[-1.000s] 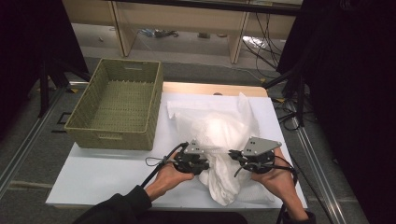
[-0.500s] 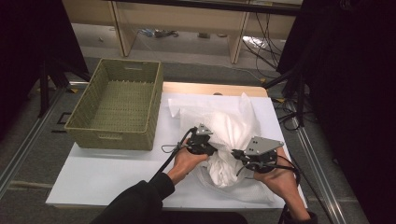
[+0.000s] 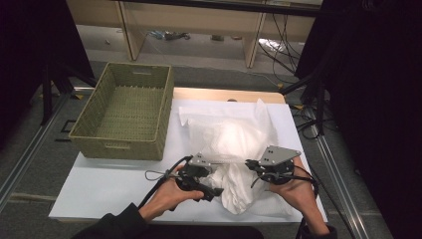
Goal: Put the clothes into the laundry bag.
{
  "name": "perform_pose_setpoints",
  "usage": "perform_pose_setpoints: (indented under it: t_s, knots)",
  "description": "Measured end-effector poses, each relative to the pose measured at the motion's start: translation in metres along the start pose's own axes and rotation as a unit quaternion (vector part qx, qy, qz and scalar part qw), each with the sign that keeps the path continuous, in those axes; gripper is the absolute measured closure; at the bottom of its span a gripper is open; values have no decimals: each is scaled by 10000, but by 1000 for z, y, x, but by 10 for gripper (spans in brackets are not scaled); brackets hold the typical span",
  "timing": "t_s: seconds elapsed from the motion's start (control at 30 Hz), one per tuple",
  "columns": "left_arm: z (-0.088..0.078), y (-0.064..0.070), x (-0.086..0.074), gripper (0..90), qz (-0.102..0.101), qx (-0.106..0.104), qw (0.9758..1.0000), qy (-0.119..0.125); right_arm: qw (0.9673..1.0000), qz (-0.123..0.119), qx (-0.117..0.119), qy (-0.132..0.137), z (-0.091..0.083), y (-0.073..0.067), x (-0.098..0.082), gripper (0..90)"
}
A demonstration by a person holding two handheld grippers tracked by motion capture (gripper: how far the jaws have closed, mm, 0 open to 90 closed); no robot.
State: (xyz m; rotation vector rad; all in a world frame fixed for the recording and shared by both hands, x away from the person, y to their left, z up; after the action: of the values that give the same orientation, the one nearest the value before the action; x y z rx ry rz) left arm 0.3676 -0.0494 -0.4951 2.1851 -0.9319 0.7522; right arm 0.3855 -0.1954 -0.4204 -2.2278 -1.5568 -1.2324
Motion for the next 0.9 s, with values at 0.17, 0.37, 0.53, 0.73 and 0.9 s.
perform_pose_setpoints:
  t_s: [0.17,0.37,0.53,0.73,0.9]
  knots:
    - [28,16,-7,151,138,-18,9996,-243,10000,15,2,-18,1,0,-1,900]
    - [59,5,5,503,617,372,9974,-61,10000,38,51,-61,4,-1,-4,900]
    - [58,-7,23,805,587,508,9968,204,9999,66,66,-46,1,0,-5,900]
    - [51,-17,46,820,649,828,9932,506,9999,40,78,-66,-2,-1,-2,900]
    - [56,-34,76,828,478,1210,9876,880,9999,-89,142,-6,-5,-6,7,900]
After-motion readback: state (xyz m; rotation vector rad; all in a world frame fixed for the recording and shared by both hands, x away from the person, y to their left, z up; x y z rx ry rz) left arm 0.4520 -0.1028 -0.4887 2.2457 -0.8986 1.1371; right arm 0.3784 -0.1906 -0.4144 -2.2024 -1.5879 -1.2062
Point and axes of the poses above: each handheld gripper's, and its own axes: z roughly forward along the jaws, x roughly out of its top, y roughly to its right, the point moved 8 cm from there along z, roughly forward along the jaws, and after that the axes turned 5 degrees about -z, right-handed, at the moved point
